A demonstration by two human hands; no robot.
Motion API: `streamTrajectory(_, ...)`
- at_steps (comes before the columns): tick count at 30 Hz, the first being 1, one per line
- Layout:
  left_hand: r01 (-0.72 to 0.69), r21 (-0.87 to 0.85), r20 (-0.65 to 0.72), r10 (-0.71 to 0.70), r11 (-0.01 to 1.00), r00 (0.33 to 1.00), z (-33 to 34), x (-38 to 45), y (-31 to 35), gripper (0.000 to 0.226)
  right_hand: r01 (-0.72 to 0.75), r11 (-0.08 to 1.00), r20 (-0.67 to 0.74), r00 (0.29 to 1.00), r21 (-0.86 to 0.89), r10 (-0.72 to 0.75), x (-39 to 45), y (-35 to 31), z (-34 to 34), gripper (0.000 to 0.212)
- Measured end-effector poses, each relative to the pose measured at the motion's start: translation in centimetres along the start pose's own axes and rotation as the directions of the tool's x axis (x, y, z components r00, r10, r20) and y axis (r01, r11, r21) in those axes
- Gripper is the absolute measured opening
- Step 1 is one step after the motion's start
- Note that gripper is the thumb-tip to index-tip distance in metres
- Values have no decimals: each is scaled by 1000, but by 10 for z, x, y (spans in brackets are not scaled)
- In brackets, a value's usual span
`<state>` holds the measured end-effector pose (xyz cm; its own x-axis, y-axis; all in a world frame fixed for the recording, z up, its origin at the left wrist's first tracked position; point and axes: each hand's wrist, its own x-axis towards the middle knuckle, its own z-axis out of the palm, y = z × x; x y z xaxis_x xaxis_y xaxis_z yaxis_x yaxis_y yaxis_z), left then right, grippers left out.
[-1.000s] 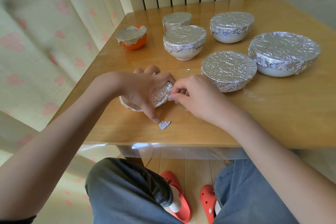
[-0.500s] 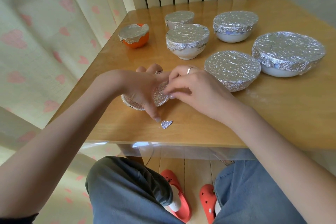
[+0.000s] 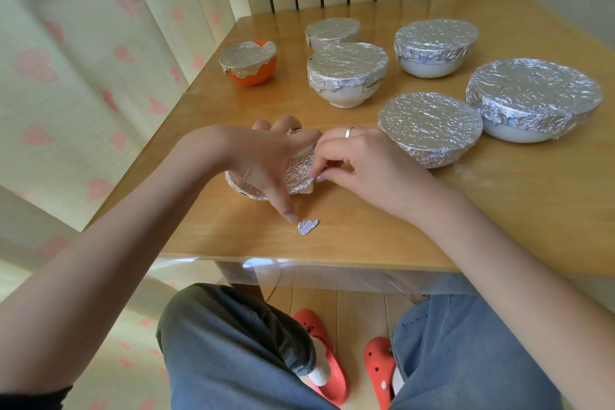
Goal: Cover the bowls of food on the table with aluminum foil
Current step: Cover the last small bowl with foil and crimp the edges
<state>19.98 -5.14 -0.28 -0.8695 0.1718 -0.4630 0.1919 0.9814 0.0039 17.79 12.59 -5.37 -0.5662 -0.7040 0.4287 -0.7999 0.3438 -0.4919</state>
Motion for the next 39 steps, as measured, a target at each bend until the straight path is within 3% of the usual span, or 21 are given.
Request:
streamTrajectory(3, 7, 4, -2, -7, 1000, 1000, 1, 1, -2, 102, 65, 994, -31, 997, -88, -68, -2, -2, 4, 15)
streamTrajectory(6, 4, 10, -8, -4, 1000, 1000, 0, 1, -1, 106, 37, 994, -73, 996, -99, -45, -6, -5, 9, 15)
streamTrajectory(10, -6, 3, -19, 7, 1000, 1000, 0, 1, 1, 91, -92, 995, -80, 992, 23, 94, -12, -10, 12, 20)
streamTrajectory(14, -3, 7, -15, 3, 1000, 1000, -1, 0, 0, 96, -176, 968, -92, 977, 177, 194, -21, -13, 17, 40)
streamTrajectory(16, -9, 2, -18, 9, 1000, 1000, -1, 0, 1, 95, -202, 964, -103, 970, 174, 222, -23, -14, 20, 44)
streamTrajectory(21, -6, -15, -15, 6, 1000, 1000, 0, 1, 0, 97, -246, 928, -161, 941, 278, 298, -34, -17, 24, 34)
streamTrajectory(24, -3, -25, -20, 2, 1000, 1000, 0, 0, -1, 98, -335, 923, -267, 887, 188, 376, -38, -29, 32, 34)
streamTrajectory(28, 1, -20, -14, -1, 1000, 1000, 0, -1, 0, 100, -384, 915, -274, 873, 122, 403, -30, -39, 39, 30)
streamTrajectory(32, 10, -20, -16, -10, 1000, 1000, 1, 0, 0, 99, -368, 904, -326, 846, 215, 422, -26, -36, 44, 11)
streamTrajectory(39, 9, -26, -10, -9, 1000, 1000, 2, 2, -1, 98, -384, 850, -332, 799, 360, 502, -25, -34, 50, 8)
